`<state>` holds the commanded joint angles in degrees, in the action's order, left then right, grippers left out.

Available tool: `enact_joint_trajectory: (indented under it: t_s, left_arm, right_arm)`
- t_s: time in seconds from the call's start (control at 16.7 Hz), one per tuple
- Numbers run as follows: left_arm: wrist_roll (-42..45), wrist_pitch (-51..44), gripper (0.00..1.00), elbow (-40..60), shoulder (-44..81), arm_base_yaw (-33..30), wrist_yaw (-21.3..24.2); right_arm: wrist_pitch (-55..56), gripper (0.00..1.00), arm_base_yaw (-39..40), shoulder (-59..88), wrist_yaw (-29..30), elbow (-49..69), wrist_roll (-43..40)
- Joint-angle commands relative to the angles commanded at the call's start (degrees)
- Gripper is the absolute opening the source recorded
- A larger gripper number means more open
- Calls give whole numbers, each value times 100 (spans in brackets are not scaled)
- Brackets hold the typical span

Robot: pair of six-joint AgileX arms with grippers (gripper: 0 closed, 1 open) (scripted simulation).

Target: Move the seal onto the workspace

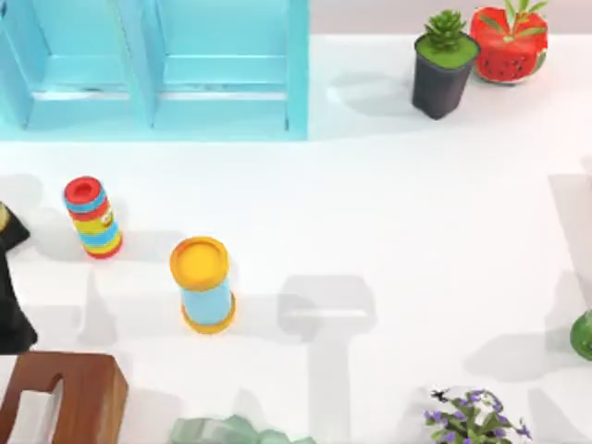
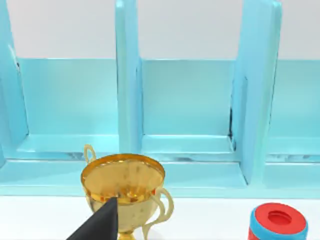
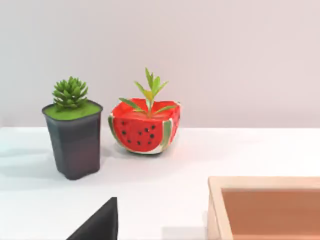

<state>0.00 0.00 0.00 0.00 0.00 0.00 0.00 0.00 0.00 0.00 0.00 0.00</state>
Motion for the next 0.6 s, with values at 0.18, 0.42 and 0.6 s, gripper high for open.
enact_joint_trajectory:
  t_s: [0.18, 0.42, 0.6]
  left_arm:
    - [0, 0, 100, 0, 0, 0, 0]
    - [0, 0, 100, 0, 0, 0, 0]
    - [0, 0, 100, 0, 0, 0, 0]
  right_arm:
    - [-59, 100, -44, 61, 7, 64, -43]
    - [-772, 100, -453, 880, 28, 905, -460]
    - [-1780, 100, -860, 2111, 9, 1956, -847]
